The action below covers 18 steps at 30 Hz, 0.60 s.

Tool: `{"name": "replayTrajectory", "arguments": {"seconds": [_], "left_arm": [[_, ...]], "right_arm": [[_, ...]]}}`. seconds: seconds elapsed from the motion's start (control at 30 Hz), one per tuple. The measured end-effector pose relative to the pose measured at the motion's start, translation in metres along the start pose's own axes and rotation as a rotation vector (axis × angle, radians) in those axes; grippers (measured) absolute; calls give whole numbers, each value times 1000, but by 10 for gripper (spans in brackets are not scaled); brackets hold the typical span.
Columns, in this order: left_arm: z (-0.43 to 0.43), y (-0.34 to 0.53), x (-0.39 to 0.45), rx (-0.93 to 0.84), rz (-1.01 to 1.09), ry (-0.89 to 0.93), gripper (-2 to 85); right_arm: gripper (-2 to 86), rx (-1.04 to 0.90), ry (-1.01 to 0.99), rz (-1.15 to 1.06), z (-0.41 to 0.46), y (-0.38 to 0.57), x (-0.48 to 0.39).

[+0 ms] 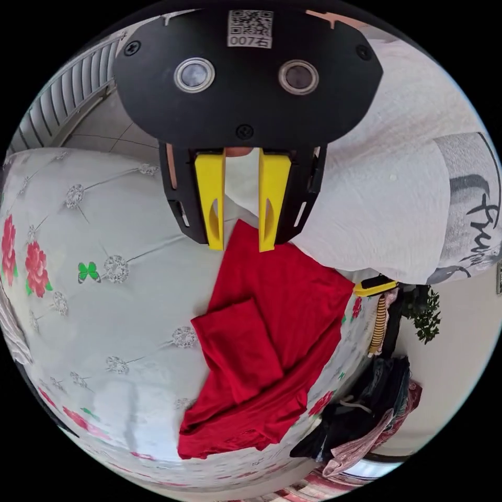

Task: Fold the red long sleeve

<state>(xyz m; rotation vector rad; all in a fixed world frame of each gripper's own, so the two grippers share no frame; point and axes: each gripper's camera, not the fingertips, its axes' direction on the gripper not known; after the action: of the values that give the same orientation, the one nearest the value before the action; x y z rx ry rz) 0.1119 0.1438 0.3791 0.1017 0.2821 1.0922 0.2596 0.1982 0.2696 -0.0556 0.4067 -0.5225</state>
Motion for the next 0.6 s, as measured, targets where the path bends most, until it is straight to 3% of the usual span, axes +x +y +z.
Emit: {"name": "replayTrajectory", "arguments": {"seconds": [0.13, 0.27, 0.37, 0.43, 0.6], "left_arm": [[14, -23, 31, -47, 82, -128, 59], [21, -41, 50, -69, 262, -105, 7], [6, -60, 26, -67, 197, 5, -2], [-24, -73, -4, 33, 115, 199, -4], [-87, -127, -59, 255, 15, 398, -2]], "right_arm": [[40, -72, 209, -78, 1, -20, 11], [11, -84, 249, -116, -17, -25, 42], [1, -5, 9, -84, -57, -28, 97], [-1, 144, -214, -20, -106, -29, 153], [-1, 390, -374, 3, -225, -56, 250]]}}
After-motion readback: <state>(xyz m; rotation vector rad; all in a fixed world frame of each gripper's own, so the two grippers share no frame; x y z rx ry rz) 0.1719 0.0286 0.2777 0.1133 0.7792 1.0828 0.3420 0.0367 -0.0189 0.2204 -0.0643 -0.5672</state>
